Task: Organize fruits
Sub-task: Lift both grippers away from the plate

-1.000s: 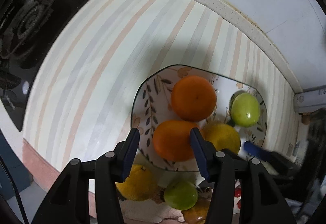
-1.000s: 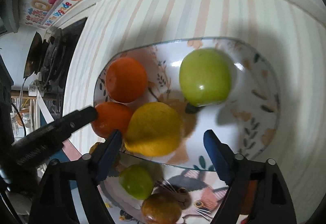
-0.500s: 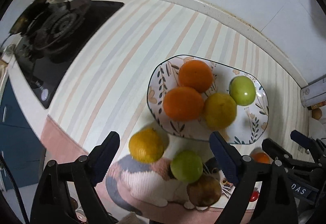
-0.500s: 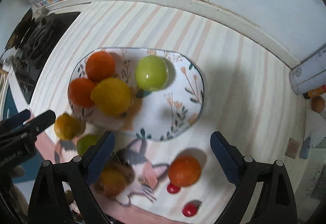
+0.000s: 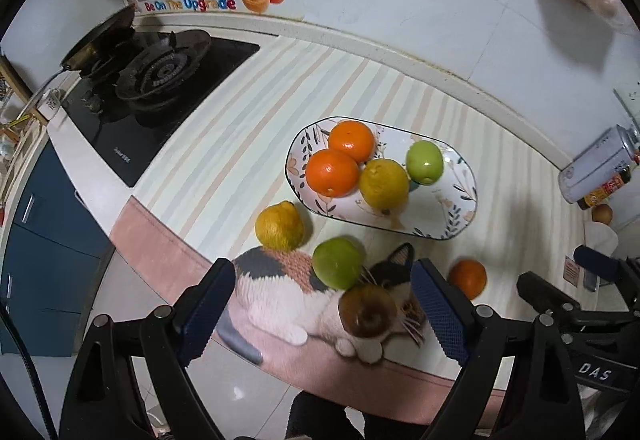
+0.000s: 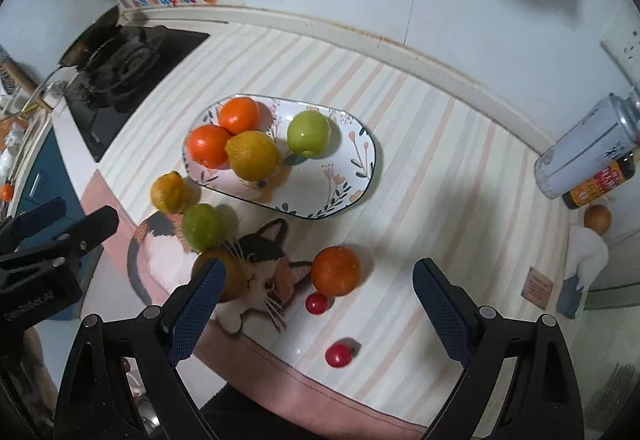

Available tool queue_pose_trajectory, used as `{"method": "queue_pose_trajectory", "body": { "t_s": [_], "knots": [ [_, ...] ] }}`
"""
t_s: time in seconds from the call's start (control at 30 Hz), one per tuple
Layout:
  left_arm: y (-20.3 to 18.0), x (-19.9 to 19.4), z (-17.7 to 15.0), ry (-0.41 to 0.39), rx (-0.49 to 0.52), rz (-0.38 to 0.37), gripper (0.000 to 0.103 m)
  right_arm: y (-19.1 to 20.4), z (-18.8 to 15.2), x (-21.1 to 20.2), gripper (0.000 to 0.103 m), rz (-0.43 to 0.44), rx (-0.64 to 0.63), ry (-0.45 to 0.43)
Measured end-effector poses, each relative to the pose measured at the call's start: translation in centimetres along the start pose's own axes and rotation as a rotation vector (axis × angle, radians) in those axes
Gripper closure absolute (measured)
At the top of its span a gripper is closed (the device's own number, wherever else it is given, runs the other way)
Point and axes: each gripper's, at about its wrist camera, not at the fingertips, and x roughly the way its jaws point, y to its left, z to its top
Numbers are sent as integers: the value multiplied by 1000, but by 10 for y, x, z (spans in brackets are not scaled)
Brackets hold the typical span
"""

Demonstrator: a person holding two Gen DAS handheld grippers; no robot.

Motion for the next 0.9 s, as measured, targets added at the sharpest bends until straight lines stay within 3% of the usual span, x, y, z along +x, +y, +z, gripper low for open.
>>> {"method": "queue_pose_trajectory", "body": {
  "t_s": [0.47,0.9],
  "knots": [
    [-13,-83,-19,-107,22,-50,13,-5,-20,-92,6,54,-4,-104],
    [-18,-111,-26,-140,34,-77,13,-2,-27,-123,6,82,10,-142]
  ]
}}
